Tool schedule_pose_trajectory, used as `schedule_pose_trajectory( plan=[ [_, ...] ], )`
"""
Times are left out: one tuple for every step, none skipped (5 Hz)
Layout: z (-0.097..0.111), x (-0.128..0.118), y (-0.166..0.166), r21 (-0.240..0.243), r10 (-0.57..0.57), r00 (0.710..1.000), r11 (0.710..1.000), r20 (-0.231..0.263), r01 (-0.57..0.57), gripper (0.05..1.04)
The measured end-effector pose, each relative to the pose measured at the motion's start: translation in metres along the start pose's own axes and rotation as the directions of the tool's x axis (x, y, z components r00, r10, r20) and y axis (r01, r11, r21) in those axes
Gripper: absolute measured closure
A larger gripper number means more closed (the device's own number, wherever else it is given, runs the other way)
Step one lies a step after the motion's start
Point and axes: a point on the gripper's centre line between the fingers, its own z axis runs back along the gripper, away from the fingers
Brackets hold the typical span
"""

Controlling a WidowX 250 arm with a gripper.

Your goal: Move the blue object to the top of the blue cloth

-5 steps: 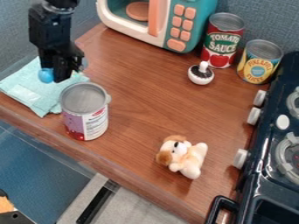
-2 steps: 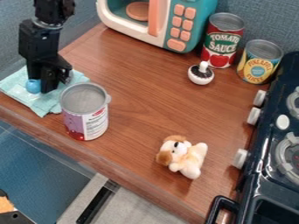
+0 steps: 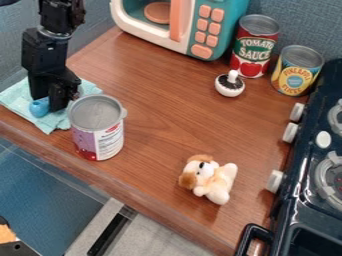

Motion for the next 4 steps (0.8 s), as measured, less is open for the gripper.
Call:
schedule_pose_trajectory(
  plan=[
    [0.004, 0.005, 0.001, 0.012, 0.012, 0.999, 1.000, 0.032, -0.012, 0.105],
    [0.036, 0.009, -0.002, -0.004, 0.024, 0.999, 1.000, -0.037, -0.024, 0.079],
    [0.054, 0.010, -0.007, -0.019, 0.047, 0.997, 0.999, -0.064, -0.048, 0.084],
    [0.055, 0.010, -0.007, -0.020, 0.048, 0.997, 0.999, -0.067, -0.049, 0.084]
  ],
)
